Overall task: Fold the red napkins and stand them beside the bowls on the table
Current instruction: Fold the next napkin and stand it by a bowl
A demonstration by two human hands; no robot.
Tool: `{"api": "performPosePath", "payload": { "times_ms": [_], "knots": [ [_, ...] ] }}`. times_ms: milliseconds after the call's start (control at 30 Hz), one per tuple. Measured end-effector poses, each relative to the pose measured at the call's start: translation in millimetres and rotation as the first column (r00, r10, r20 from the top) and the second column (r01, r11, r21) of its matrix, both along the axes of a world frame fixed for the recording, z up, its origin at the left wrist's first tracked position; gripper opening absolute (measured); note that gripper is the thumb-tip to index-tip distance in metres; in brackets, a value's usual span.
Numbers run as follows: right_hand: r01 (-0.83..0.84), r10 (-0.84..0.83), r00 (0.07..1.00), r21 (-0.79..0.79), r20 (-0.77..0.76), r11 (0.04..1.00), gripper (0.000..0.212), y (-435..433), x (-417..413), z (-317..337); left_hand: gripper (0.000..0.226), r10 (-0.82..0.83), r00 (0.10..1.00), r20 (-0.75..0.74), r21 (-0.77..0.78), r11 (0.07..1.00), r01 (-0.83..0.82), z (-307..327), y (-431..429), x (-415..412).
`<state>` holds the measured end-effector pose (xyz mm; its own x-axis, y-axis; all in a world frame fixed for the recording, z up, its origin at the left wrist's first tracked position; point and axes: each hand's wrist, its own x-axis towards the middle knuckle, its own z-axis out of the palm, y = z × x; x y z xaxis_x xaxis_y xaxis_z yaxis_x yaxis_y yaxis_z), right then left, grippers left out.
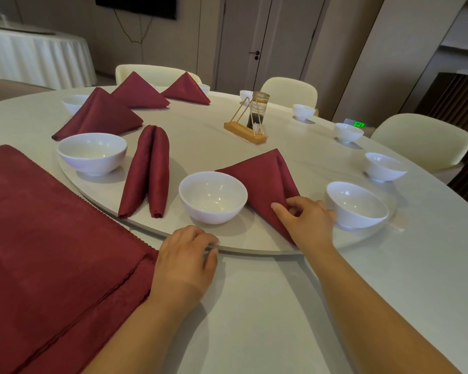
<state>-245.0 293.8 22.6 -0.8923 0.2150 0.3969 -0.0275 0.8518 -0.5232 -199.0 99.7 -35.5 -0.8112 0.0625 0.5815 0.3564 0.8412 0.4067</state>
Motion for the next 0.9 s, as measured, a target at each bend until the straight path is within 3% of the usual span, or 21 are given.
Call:
{"api": "performPosePath", "payload": {
  "times_ms": [167,333,500,733,900],
  "knots": [
    [-0.047,0.003,0.984,-0.243,-0.176,0.969,0.015,18,5,-1,0.034,-0.002,1.000,0.014,0.002,1.000,0.002,0,0,0],
    [0.065,-0.055,0.994,-0.100,0.094,0.993,0.037,34,-3,-1,0.035,-0.010,1.000,0.030,0.012,1.000,0.010,1,0,1],
    [0.098,-0.103,0.976,0.038,0.192,0.995,0.028,30,-10,-8,0.034,-0.020,0.999,0.028,0.020,1.000,0.019,1,0,2],
    [0.128,-0.130,0.991,0.058,0.027,0.990,0.034,26,6,-9,0.036,-0.034,0.998,0.056,0.075,0.997,0.030,2,0,1],
    [-0.062,0.020,0.966,-0.152,-0.259,0.986,0.023,10,34,-20,0.034,-0.056,0.996,0.066,0.129,0.991,0.048,1,-1,1]
  ]
}}
